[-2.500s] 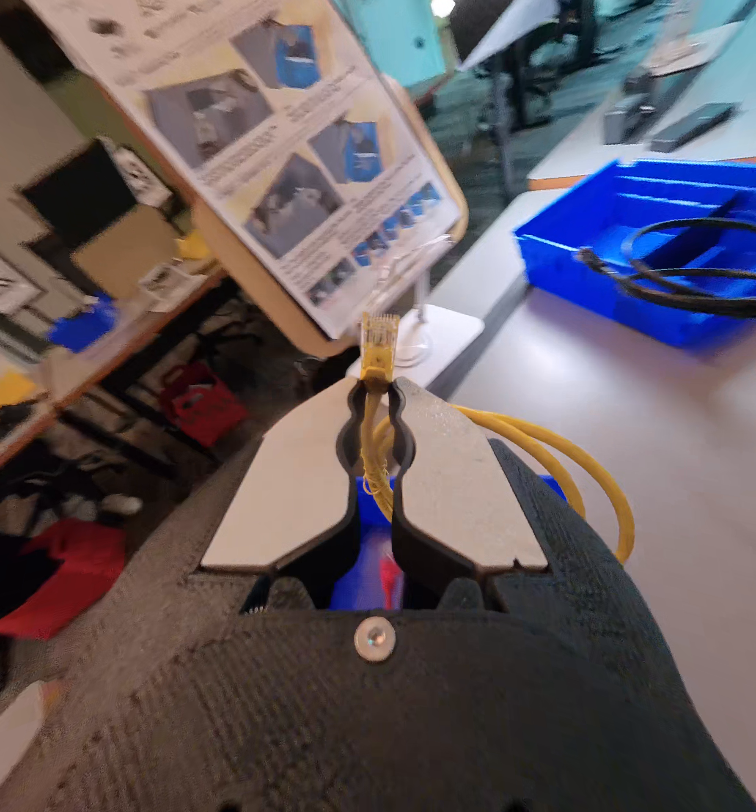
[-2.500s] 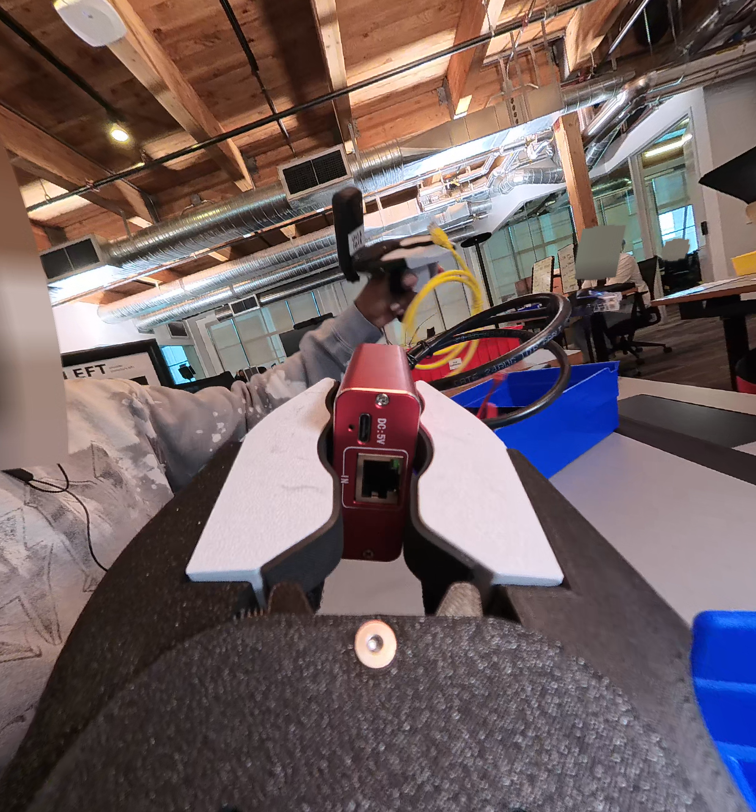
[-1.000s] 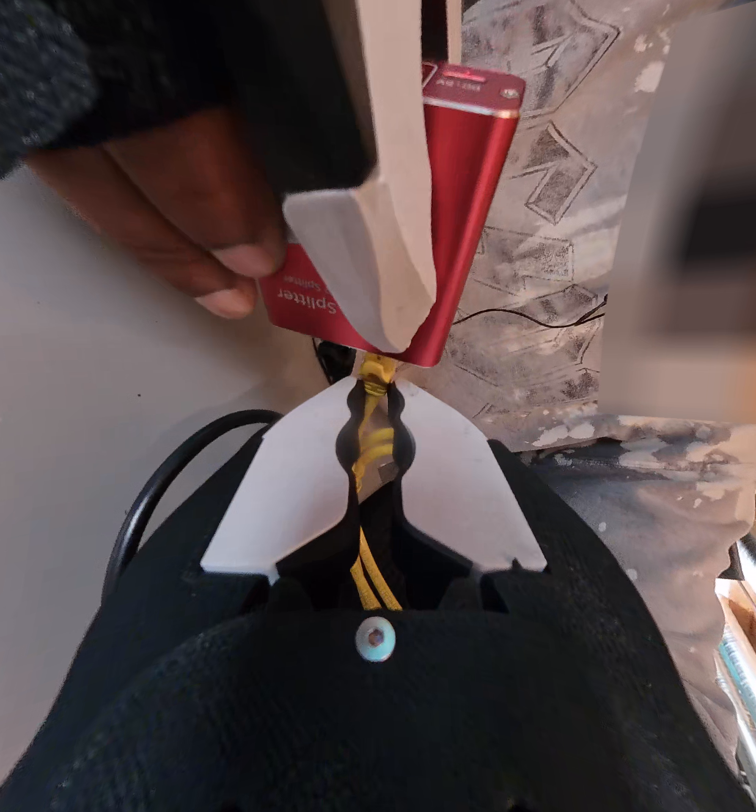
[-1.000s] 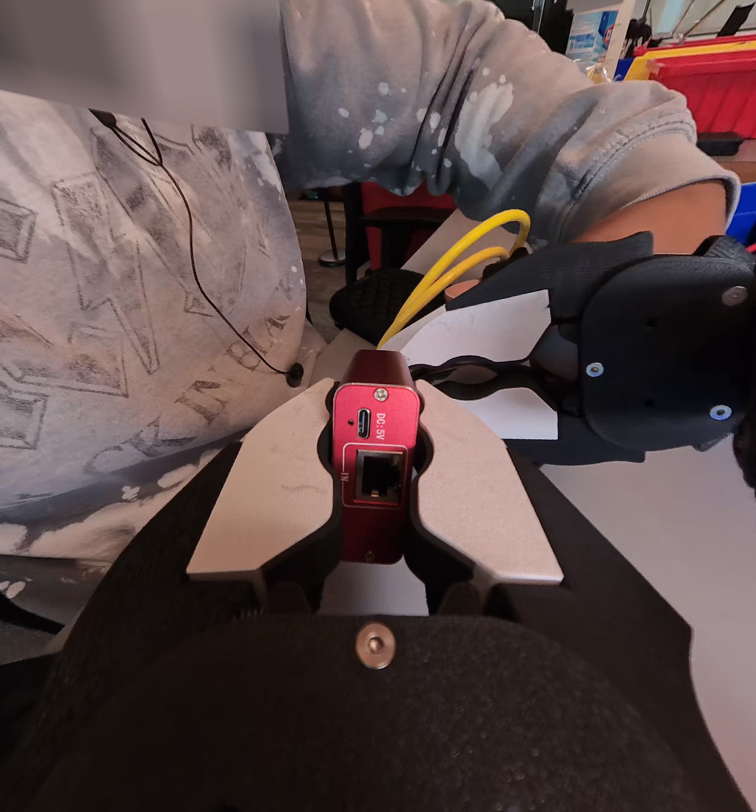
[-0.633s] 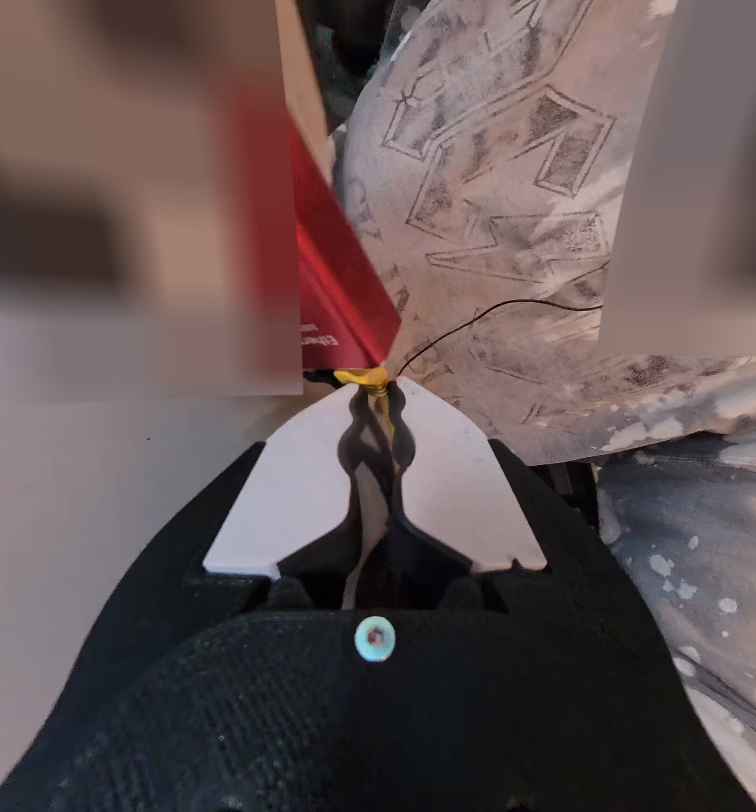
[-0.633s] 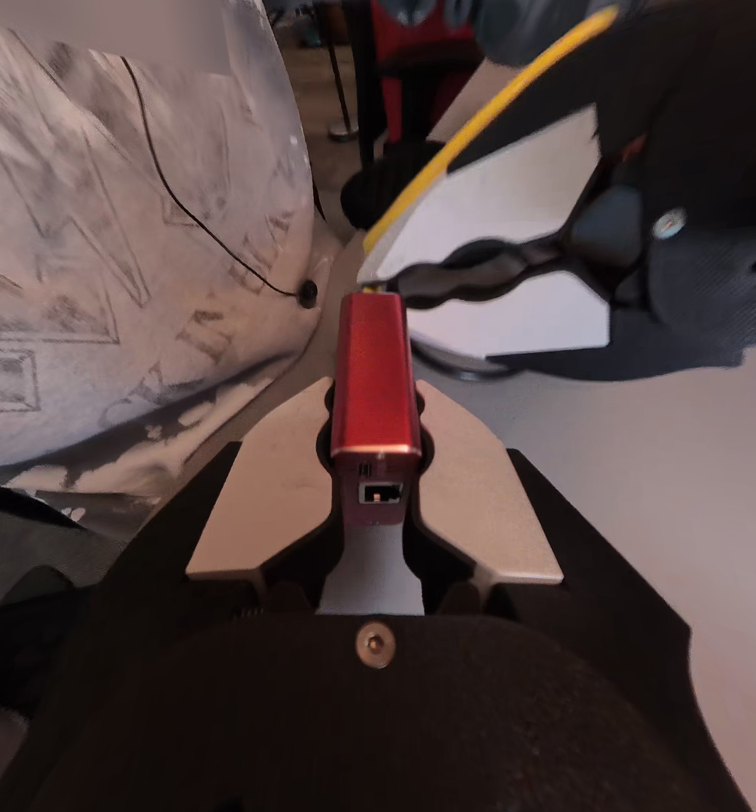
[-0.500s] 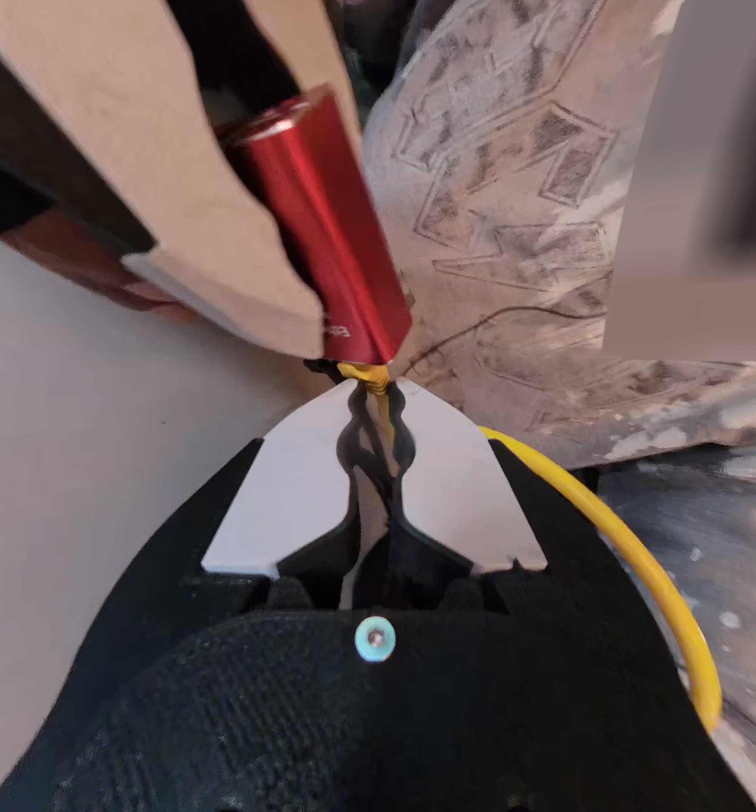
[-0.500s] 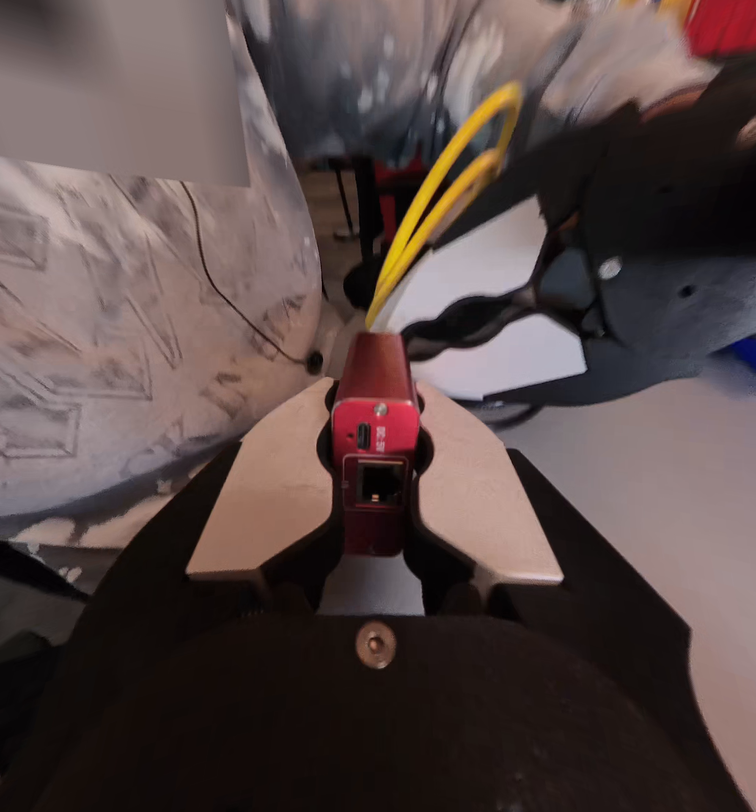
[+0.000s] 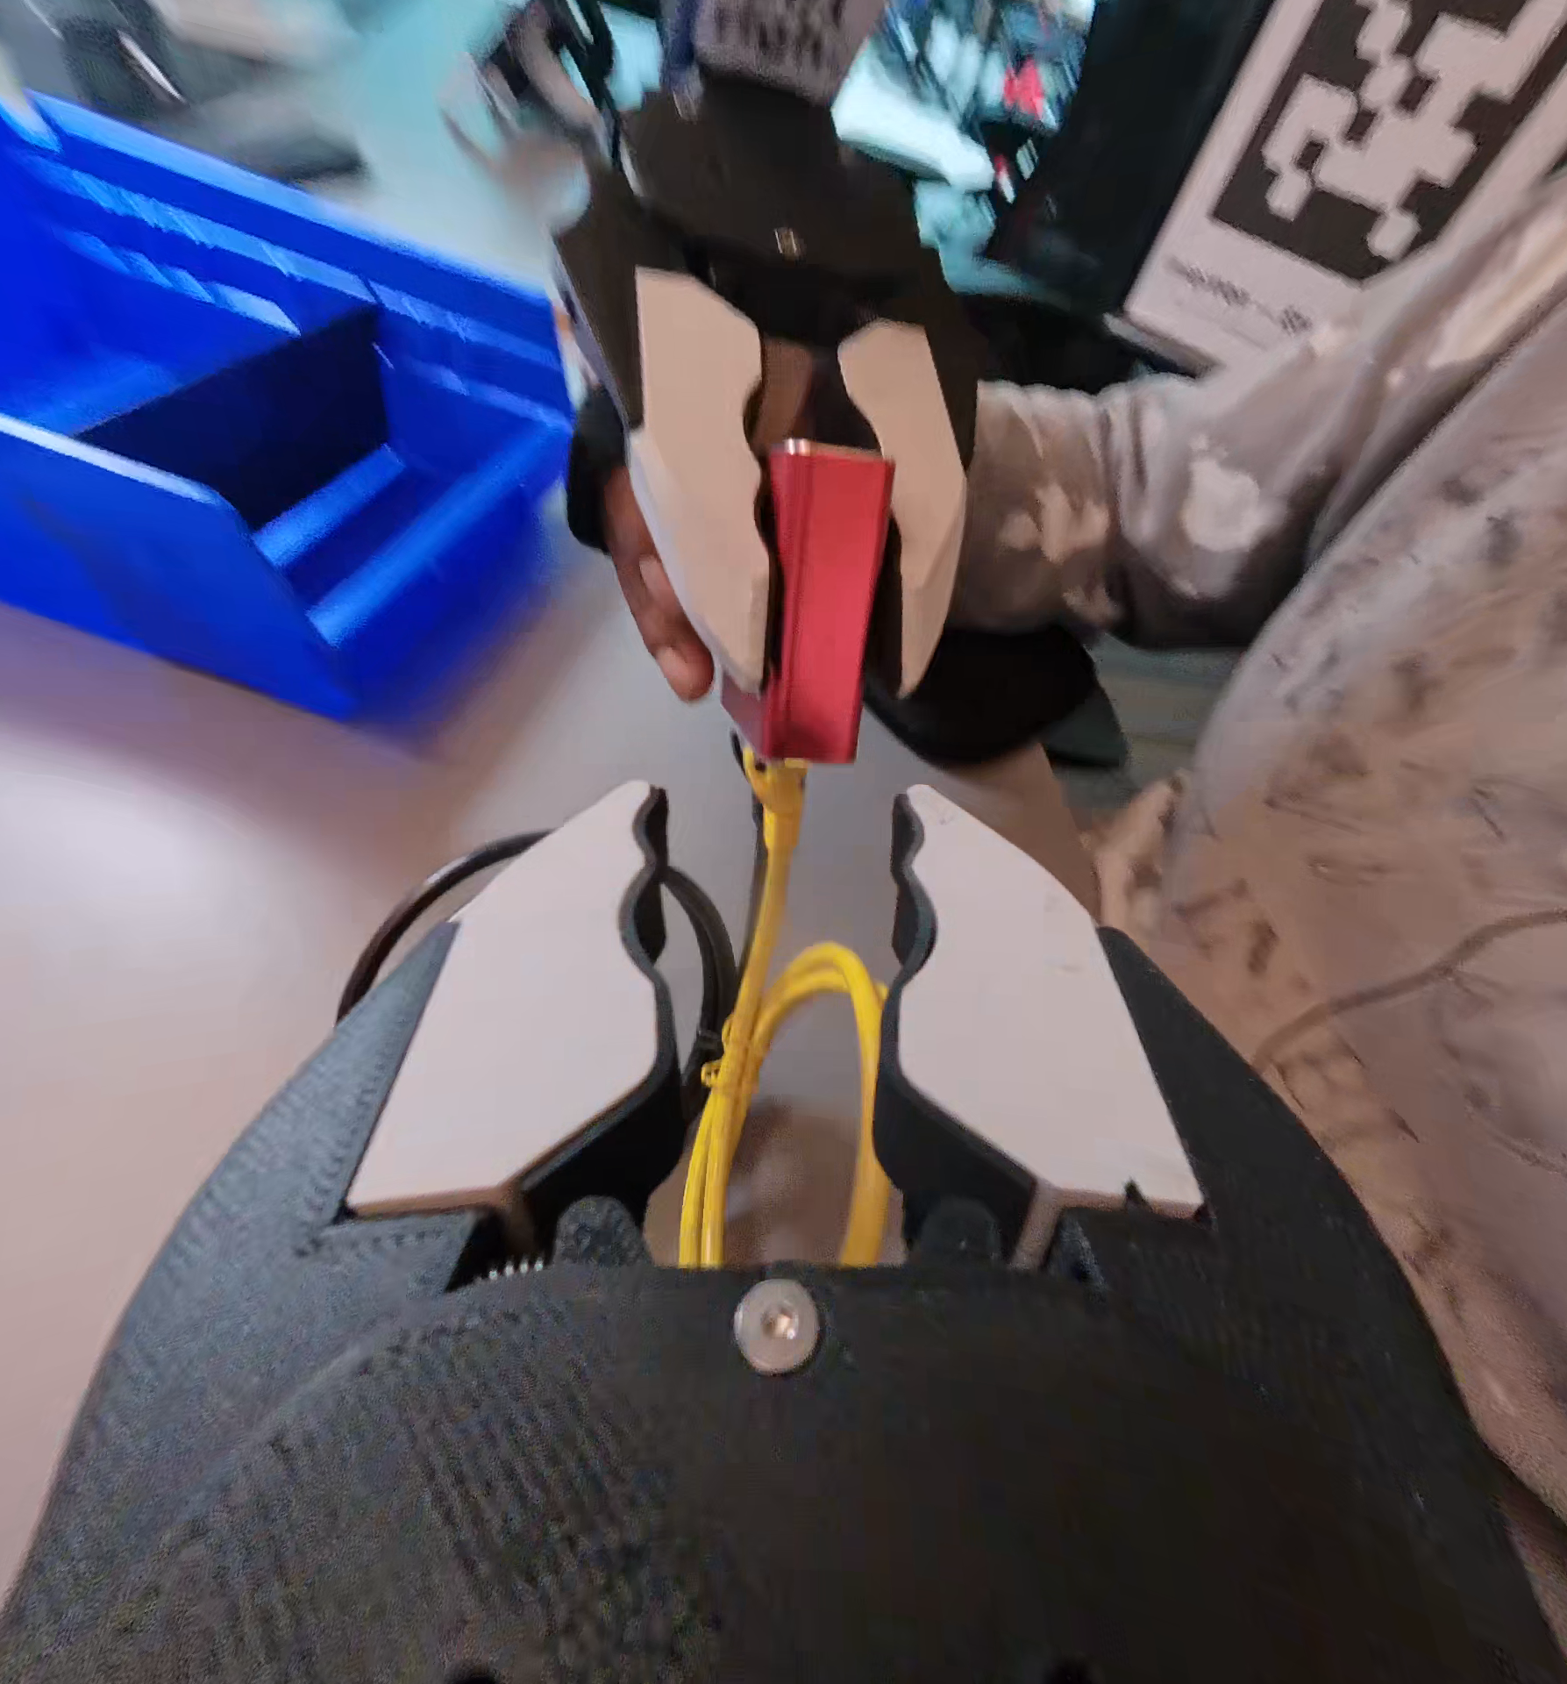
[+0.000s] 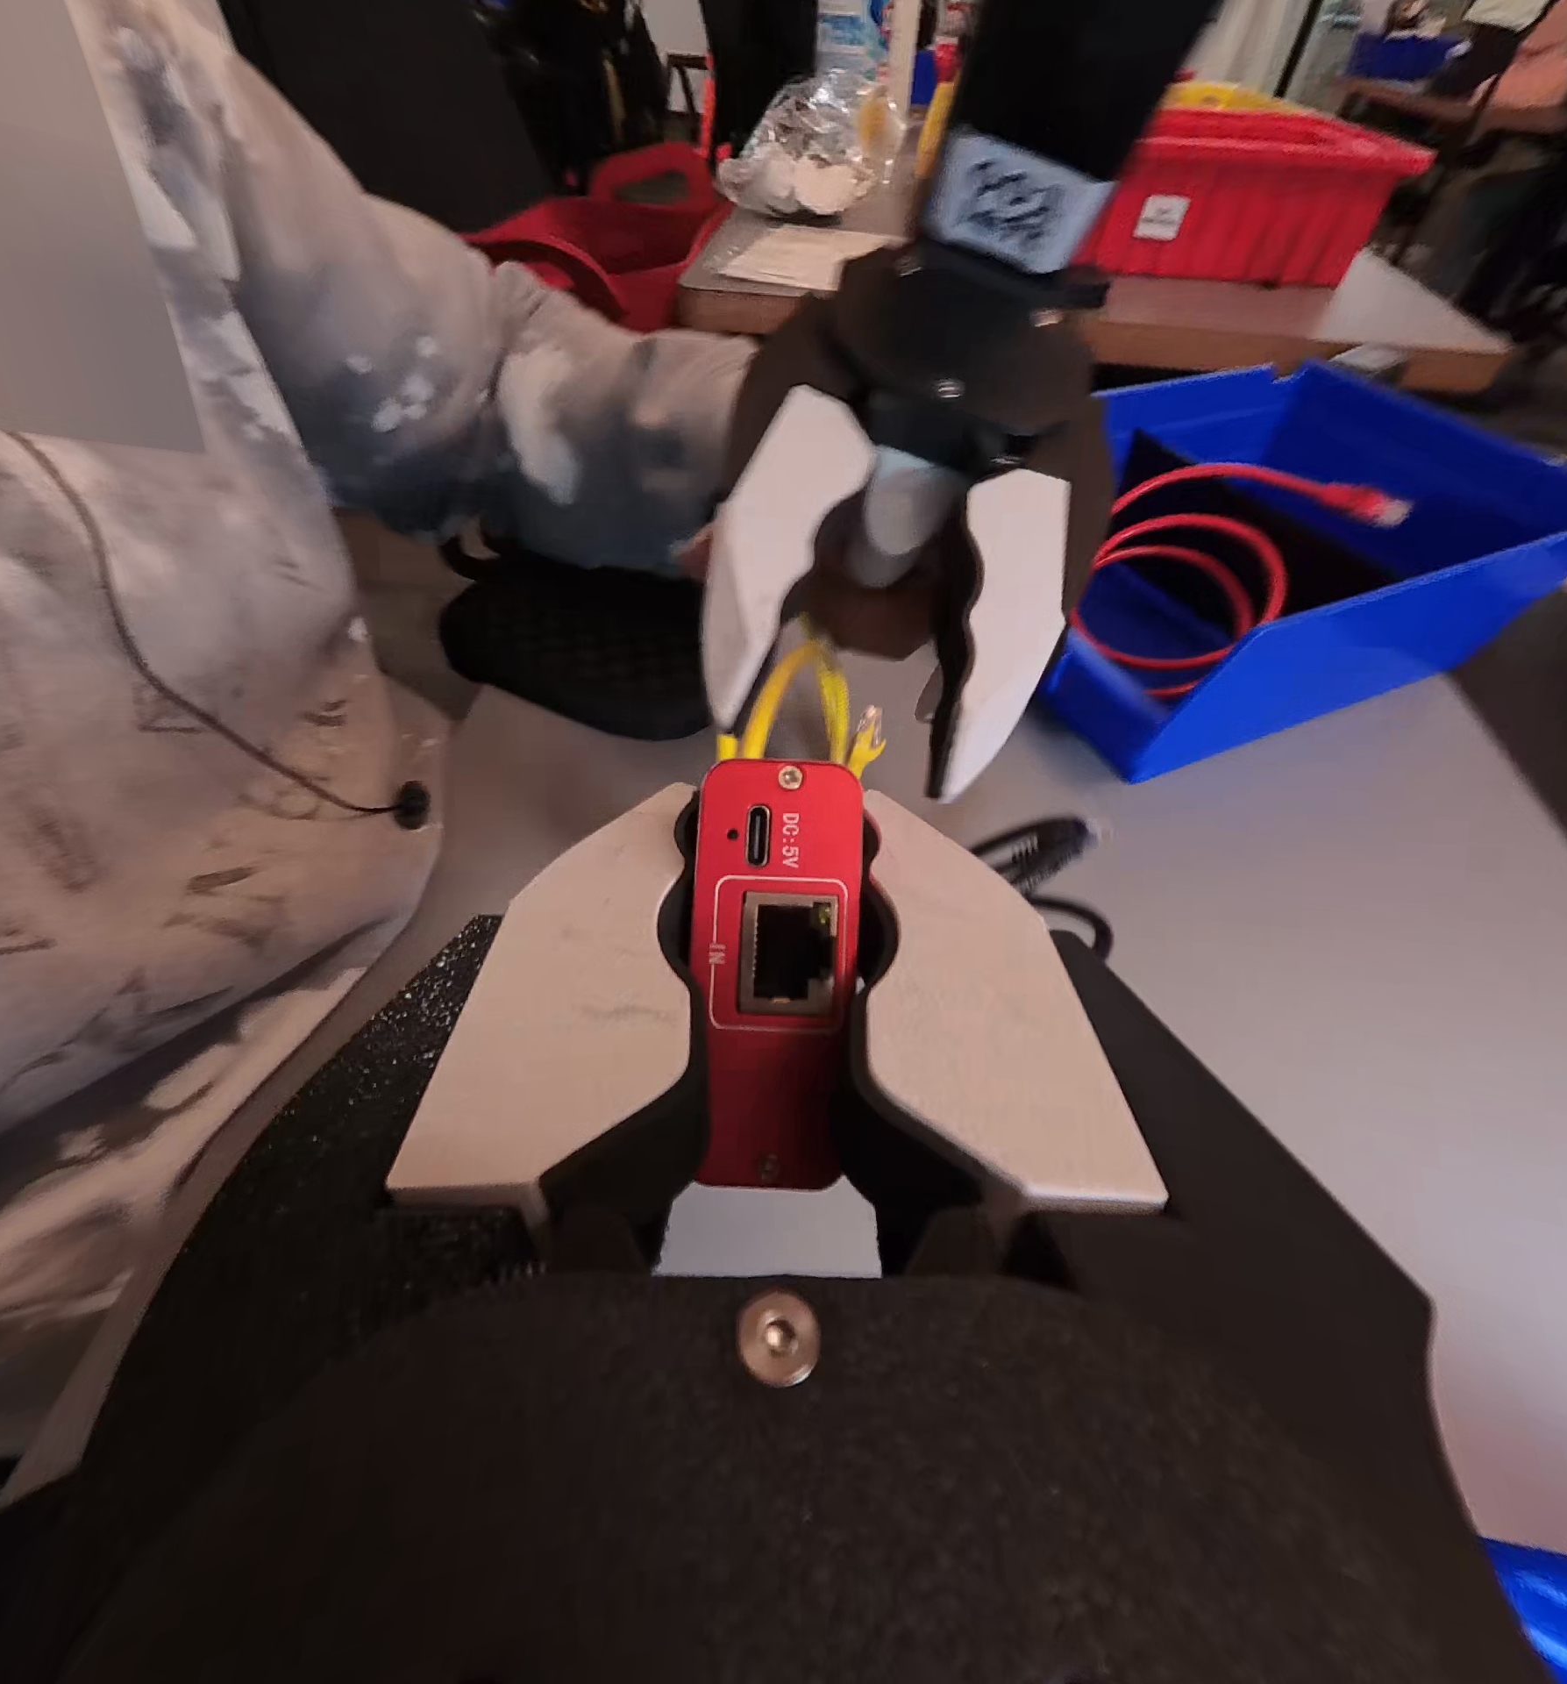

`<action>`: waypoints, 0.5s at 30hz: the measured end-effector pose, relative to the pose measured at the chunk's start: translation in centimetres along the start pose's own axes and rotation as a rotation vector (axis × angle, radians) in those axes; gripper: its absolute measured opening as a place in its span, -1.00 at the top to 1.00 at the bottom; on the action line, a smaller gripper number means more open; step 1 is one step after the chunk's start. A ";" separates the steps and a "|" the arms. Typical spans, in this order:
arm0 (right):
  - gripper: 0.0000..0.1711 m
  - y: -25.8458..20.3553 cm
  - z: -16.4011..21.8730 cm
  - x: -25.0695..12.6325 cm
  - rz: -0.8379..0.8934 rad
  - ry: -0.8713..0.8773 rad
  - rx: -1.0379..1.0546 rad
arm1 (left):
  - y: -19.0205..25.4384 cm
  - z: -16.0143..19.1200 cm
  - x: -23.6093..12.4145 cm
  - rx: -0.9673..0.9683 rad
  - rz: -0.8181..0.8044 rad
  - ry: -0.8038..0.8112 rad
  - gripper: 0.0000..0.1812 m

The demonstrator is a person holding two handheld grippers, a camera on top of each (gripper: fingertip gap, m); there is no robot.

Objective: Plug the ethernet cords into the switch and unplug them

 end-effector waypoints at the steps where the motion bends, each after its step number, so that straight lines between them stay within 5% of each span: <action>1: 0.67 0.1 -0.4 0.0 0.022 -0.005 -0.018 | 0.1 -0.7 -0.1 0.028 -0.041 0.066 0.40; 5: 0.67 0.4 -1.7 -0.4 0.090 -0.040 -0.086 | -0.2 -3.2 -1.2 0.177 -0.208 0.212 0.38; 15: 0.67 2.4 -5.4 -1.2 0.206 -0.197 -0.206 | -1.4 -4.9 0.3 0.372 -0.352 0.133 0.55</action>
Point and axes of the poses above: each gripper's, where its closed fingertips meet, x out along the fingers, z out of its underside, y = z × x across the jaws, the point moved 2 cm from there along -x, back along the fingers
